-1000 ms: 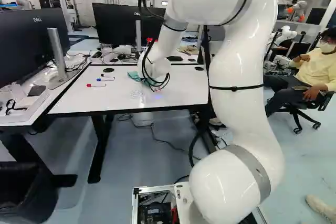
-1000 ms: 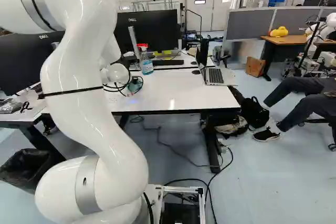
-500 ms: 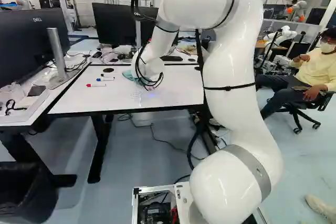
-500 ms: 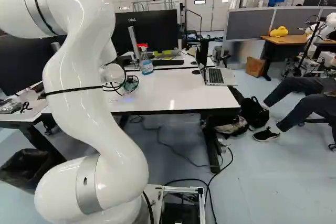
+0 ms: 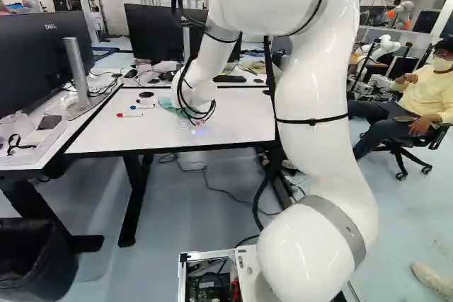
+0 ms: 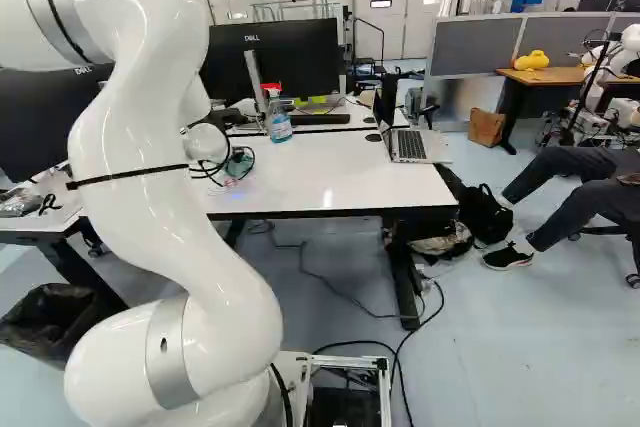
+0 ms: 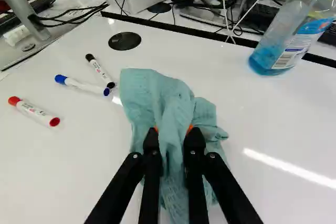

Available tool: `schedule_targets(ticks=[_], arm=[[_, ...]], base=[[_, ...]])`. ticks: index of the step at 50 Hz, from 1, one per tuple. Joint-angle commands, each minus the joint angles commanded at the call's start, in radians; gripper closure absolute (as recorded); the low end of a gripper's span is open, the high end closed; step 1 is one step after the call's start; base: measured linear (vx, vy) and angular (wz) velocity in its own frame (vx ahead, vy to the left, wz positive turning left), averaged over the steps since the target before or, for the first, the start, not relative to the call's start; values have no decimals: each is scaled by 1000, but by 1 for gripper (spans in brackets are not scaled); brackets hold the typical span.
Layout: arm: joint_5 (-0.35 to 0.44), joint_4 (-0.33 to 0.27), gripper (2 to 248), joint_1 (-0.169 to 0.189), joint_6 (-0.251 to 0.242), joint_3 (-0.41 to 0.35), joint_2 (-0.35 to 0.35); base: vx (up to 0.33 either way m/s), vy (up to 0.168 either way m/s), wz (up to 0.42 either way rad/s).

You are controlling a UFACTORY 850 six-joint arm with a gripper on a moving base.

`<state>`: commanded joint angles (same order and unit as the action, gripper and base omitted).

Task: Clean the table with the green towel

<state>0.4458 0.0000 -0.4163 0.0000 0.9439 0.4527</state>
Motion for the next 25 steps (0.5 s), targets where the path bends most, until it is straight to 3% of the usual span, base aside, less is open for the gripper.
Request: schedule_targets(ticks=[10,25], arm=[[0,0,199,7,0,-48,-37],[0,0,199,45,0,-82,-64]], base=[[0,0,0],[0,0,0]])
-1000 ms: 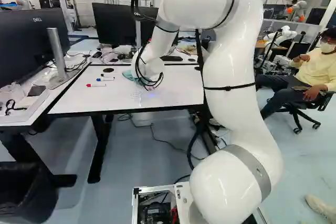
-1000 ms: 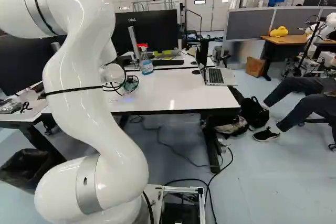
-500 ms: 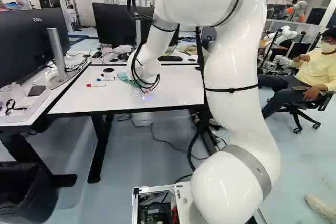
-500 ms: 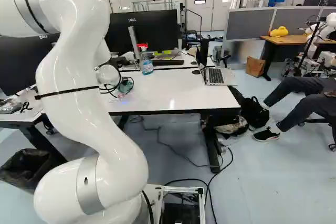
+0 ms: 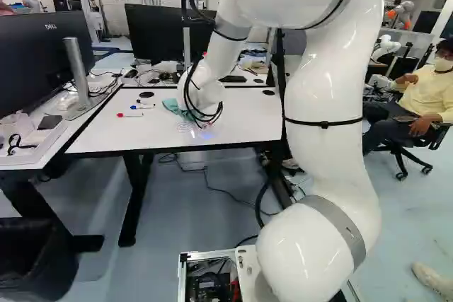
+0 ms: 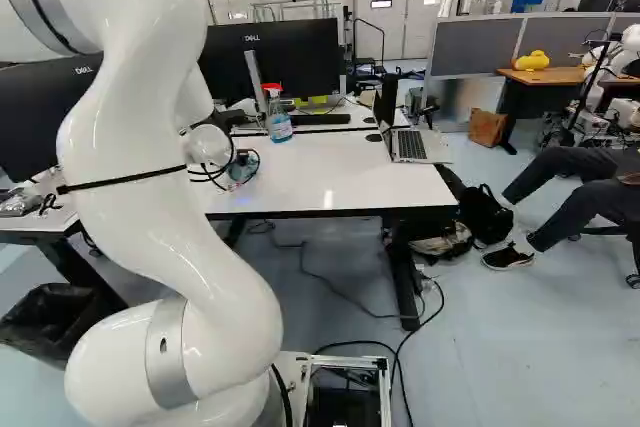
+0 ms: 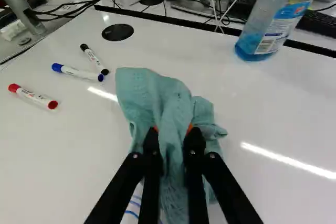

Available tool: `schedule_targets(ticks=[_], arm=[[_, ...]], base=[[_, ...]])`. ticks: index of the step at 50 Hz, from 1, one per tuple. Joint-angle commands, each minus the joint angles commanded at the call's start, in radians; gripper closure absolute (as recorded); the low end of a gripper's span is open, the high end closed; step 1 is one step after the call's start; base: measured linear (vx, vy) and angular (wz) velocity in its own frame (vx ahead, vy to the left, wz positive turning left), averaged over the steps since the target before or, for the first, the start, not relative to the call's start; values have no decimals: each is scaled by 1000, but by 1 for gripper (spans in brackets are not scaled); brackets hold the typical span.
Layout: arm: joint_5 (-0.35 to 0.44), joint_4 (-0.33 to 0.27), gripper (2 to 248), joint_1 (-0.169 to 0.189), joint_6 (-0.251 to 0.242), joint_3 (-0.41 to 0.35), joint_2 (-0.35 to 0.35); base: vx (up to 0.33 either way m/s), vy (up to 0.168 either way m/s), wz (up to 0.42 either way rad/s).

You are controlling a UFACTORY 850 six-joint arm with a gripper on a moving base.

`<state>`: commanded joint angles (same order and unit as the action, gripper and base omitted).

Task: Clean the table with the green towel

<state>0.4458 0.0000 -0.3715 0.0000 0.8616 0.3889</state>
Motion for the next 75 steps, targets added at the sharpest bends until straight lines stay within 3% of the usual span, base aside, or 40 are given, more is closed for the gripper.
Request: schedule_targets(ticks=[20,40,57,75], arm=[[0,0,199,59,0,-7,-6],[0,0,199,90,0,77,60],[0,0,199,88,0,172,132],[0,0,199,53,0,235,179]], base=[[0,0,0],[0,0,0],[0,0,0],[0,0,0]])
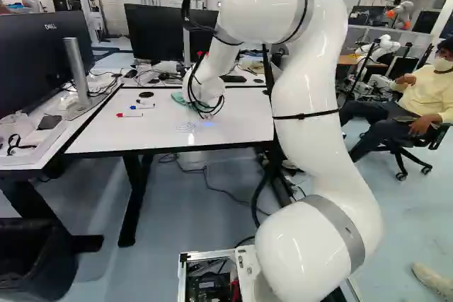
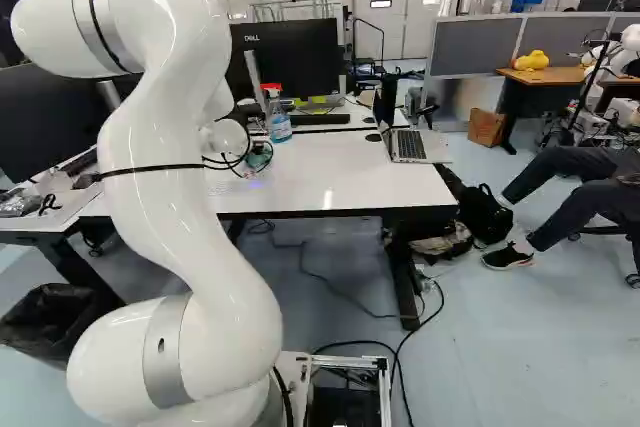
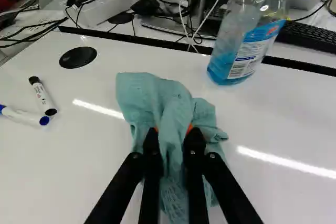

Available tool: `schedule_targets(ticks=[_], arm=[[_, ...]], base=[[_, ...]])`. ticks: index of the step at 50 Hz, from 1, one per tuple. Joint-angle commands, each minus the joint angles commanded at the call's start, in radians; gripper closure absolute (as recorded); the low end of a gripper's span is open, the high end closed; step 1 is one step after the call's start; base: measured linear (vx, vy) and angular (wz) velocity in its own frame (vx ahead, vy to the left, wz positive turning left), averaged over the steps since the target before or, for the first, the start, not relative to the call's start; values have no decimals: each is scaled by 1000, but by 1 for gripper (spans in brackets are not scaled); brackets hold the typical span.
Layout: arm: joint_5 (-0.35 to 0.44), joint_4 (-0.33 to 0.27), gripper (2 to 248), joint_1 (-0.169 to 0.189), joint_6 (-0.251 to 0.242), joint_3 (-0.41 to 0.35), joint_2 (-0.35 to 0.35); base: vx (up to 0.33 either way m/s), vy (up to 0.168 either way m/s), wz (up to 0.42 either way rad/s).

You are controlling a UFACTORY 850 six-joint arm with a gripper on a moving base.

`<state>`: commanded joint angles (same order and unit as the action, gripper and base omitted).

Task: Clean the table with the green towel

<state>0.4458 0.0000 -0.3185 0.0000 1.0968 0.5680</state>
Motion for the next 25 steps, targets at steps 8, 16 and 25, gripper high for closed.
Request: schedule_targets(ticks=[8,16,25], arm=[[0,0,199,-20,0,14,10],[0,0,199,-41,0,15,11],[0,0,199,-59,0,-11,-9]], base=[[0,0,0],[0,0,0],[0,0,0]])
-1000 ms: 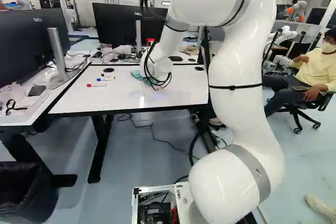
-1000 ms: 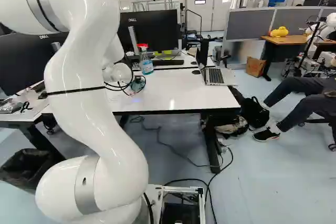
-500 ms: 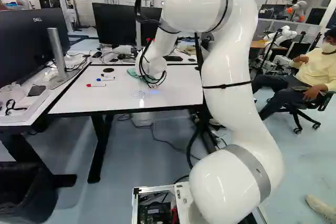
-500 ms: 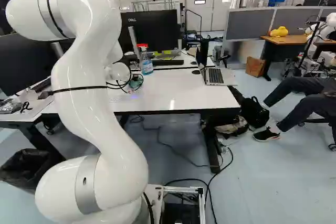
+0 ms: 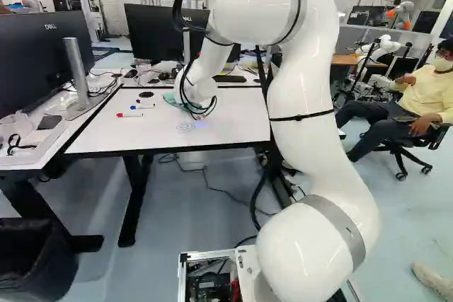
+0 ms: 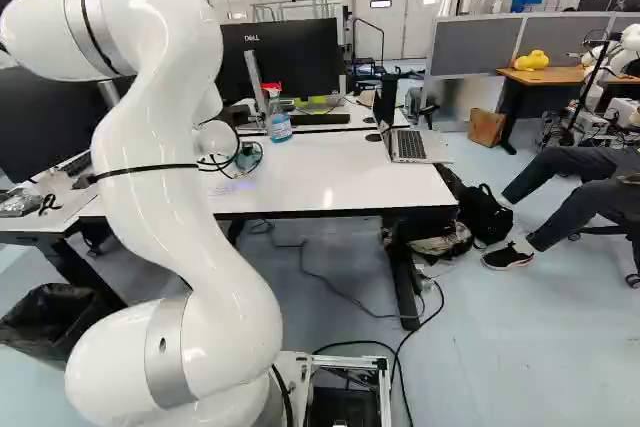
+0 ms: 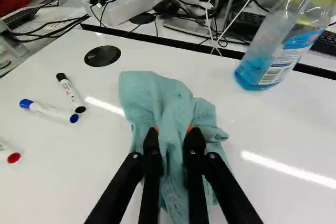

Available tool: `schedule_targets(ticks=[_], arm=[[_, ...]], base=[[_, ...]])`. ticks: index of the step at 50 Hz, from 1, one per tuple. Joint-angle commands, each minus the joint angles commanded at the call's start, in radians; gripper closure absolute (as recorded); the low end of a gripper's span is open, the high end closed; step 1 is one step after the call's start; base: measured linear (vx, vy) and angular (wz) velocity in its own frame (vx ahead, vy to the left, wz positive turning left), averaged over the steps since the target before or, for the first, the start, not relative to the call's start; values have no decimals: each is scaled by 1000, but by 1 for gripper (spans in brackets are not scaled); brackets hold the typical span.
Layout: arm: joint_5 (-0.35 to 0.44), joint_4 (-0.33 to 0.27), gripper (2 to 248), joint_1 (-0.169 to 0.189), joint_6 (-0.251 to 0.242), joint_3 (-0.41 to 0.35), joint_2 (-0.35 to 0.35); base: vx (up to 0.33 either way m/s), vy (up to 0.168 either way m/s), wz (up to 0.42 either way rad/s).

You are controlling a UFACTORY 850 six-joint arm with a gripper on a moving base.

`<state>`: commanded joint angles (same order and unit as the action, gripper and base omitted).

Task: Clean the table with the green towel

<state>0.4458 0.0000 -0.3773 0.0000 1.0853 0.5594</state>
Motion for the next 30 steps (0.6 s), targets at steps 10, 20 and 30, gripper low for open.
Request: schedule_targets(ticks=[10,20,30], arm=[[0,0,199,-12,0,-49,-36],[0,0,199,-21,0,-101,-76],[0,0,199,-13,0,-143,-107]], base=[[0,0,0],[0,0,0],[0,0,0]])
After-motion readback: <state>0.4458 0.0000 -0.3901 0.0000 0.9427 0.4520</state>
